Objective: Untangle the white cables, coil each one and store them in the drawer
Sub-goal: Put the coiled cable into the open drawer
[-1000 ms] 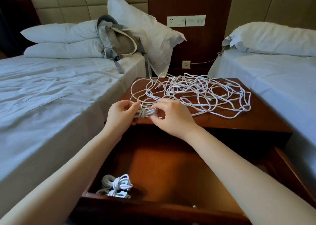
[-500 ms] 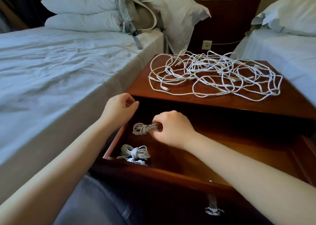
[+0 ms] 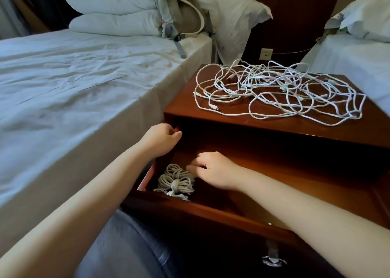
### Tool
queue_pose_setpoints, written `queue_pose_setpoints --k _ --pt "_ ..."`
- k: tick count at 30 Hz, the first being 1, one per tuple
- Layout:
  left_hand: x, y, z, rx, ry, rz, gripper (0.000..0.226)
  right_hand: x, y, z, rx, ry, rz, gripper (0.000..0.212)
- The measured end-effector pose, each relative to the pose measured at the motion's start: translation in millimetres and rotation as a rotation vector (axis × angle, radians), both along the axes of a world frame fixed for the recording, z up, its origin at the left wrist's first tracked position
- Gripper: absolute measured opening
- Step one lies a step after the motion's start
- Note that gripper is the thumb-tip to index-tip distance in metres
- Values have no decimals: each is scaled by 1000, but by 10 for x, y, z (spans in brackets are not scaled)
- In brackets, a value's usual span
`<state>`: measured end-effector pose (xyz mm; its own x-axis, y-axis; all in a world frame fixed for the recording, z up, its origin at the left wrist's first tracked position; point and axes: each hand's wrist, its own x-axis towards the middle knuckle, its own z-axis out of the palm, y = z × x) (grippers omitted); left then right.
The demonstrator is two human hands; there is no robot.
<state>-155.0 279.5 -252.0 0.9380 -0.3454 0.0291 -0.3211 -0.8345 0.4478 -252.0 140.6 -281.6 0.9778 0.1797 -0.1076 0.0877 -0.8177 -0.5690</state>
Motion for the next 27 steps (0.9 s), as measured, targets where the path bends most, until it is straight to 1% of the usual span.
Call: queue_pose_setpoints --k 5,7,10,13,16,20,21,23,27 --pt "3 7 -20 3 -12 7 35 6 -29 1 34 -17 -17 33" --pt "2 2 -25 0 -32 12 33 22 -63 19 41 -56 -32 30" --pt "-3 -29 6 -36 -157 5 32 64 -149 107 61 -190 -110 26" --pt "-10 -121 116 -136 -261 -33 27 119 -270 273 103 -377 -191 17" --pt "22 -297 278 -248 -289 -71 23 190 -423 468 97 -541 -265 15" --pt "199 -630 500 -327 -293 -58 21 291 -698 677 36 -669 -331 16" --pt "263 -718 531 -319 -294 -50 20 324 -776 710 11 -691 -341 16" --pt "423 -893 532 -238 -283 -57 21 404 -926 754 -39 -713 -366 16" --pt "706 -1154 396 35 -228 -48 26 593 -1164 781 -162 -663 -425 19"
